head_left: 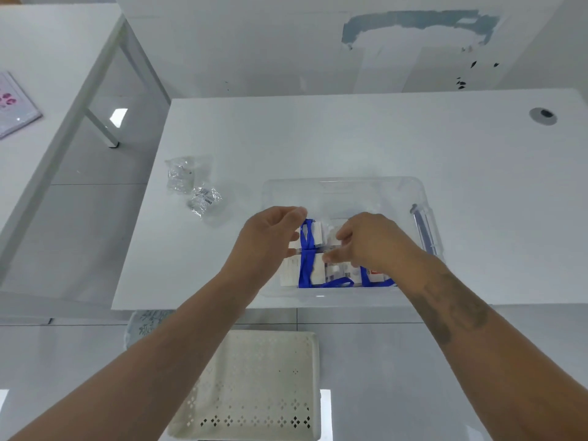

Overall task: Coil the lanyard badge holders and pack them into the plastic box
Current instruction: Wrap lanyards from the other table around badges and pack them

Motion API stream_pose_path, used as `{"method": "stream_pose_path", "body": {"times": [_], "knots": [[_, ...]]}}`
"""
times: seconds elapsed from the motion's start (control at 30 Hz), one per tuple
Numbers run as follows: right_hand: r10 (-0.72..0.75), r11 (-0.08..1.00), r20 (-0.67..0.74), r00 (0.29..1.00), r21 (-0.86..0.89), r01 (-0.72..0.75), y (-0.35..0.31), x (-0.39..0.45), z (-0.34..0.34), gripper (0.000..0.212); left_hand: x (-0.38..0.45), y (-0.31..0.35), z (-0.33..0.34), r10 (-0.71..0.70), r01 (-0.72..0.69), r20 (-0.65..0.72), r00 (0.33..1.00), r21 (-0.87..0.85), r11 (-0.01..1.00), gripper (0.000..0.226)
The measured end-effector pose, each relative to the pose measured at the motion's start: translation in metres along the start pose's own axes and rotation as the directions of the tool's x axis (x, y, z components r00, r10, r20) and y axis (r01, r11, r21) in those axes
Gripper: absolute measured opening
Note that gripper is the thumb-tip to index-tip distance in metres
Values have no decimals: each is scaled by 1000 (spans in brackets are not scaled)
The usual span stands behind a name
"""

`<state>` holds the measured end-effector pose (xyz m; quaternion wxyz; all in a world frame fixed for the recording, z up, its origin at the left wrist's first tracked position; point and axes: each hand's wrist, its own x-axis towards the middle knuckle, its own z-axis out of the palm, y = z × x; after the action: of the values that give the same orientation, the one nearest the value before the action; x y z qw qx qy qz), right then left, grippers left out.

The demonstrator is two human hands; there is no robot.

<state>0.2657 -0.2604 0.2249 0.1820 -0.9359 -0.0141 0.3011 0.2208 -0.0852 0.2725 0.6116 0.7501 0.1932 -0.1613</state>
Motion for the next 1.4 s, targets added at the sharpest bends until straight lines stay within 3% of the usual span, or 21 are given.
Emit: {"method": "stream_pose_path", "body": {"times": [0.07, 0.2, 0.33, 0.57, 0.7, 0.93, 1.4], "knots": [[-1, 994, -123, 992, 105, 14, 2, -12, -2, 50, -8, -4, -16, 59, -60, -30, 998, -33, 998, 22], [-47, 873, -406, 913, 427, 235, -22, -48, 9, 29, -25, -19, -61, 173, -179, -119, 978, -38, 983, 21], [-49, 750, -510, 859, 549, 369, -75, -77, 38, 27, -37, -43, -115, 228, -224, -169, 959, 43, 974, 20], [-105, 765, -531, 841, 497, 410, -208, -95, 118, 40, -56, -101, -250, 285, -264, -180, 942, 134, 955, 21], [-60, 767, -534, 843, 516, 381, -287, -103, 166, 45, -64, -130, -337, 290, -270, -104, 951, 174, 947, 22], [-55, 800, -524, 850, 487, 352, -389, -108, 209, 52, -70, -152, -457, 328, -309, -57, 943, 218, 926, 40], [-129, 819, -427, 895, 464, 339, -483, -82, 241, 58, -51, -186, -544, 278, -236, -128, 952, 274, 932, 44]]}}
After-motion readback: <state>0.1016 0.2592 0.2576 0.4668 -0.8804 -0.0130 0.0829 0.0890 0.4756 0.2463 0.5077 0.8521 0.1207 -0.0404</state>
